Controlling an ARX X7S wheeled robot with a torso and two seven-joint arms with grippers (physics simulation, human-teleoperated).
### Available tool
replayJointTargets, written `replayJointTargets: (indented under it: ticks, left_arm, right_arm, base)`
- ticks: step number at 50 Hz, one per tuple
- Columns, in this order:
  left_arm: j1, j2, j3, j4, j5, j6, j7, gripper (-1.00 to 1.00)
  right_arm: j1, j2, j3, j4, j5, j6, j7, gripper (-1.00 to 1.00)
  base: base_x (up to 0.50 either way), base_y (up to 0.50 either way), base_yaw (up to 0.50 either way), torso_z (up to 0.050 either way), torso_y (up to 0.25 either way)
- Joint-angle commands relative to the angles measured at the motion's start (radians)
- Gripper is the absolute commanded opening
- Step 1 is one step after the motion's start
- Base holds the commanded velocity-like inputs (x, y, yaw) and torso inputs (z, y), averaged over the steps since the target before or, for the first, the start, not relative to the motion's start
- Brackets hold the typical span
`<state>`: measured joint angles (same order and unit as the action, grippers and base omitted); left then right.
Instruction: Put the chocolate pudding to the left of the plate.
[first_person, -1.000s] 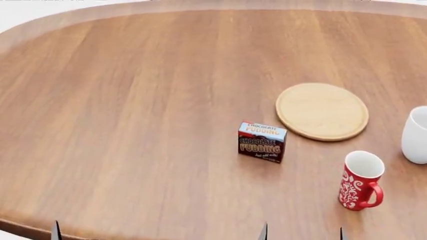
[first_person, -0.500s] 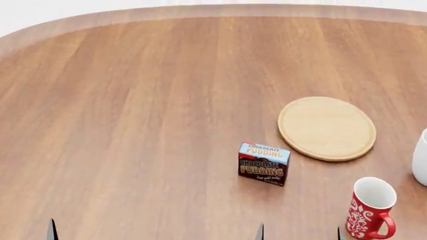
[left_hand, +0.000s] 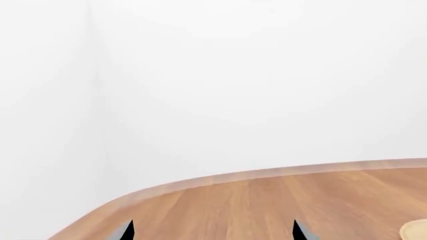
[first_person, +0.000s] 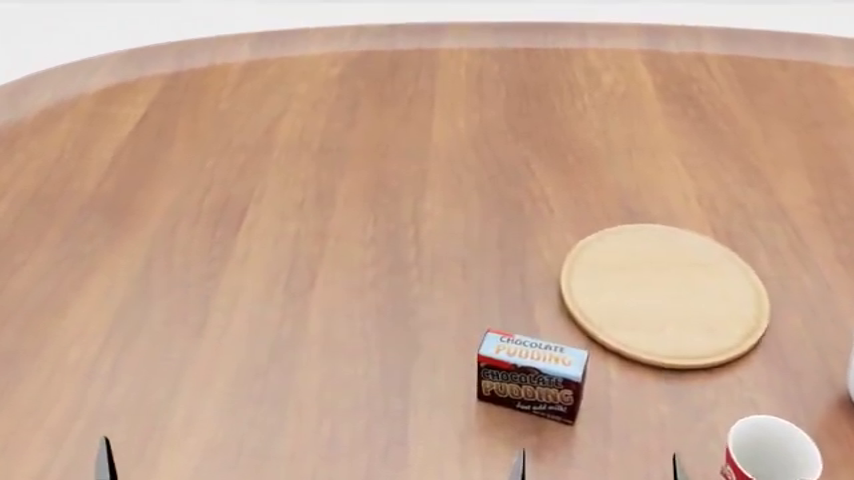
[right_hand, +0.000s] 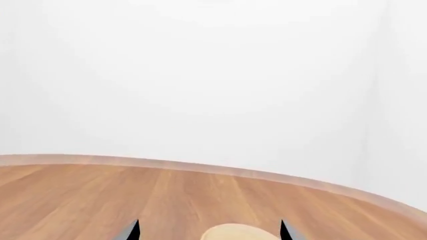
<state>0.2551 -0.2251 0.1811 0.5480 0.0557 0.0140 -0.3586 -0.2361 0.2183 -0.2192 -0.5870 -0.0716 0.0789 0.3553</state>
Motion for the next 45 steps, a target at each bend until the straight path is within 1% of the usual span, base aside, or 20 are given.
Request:
replayJointTargets:
  ticks: [1, 24, 45]
  left_arm:
    - [-0.002, -0.007, 0.006, 0.002, -0.012, -0.008, -0.001, 1.0]
    - [-0.024, -0.015, 0.008, -0.035, -0.026, -0.001, -0.015, 1.0]
    - [-0.02, -0.026, 0.024, -0.026, -0.025, -0.002, -0.021, 1.0]
  right_arm:
    - [0.003, 0.006, -0.007, 0.001, 0.003, 0.006, 0.005, 1.0]
    - [0.015, 0.016, -0.015, 0.021, 0.008, 0.004, 0.019, 1.0]
    - [0.018, 0.026, -0.023, 0.005, 0.01, 0.024, 0.029, 1.0]
  base:
    - [0.21, 0.0, 0.0, 0.0, 0.0]
    - [0.21, 0.0, 0.0, 0.0, 0.0]
    - [0.22, 0.0, 0.0, 0.0, 0.0]
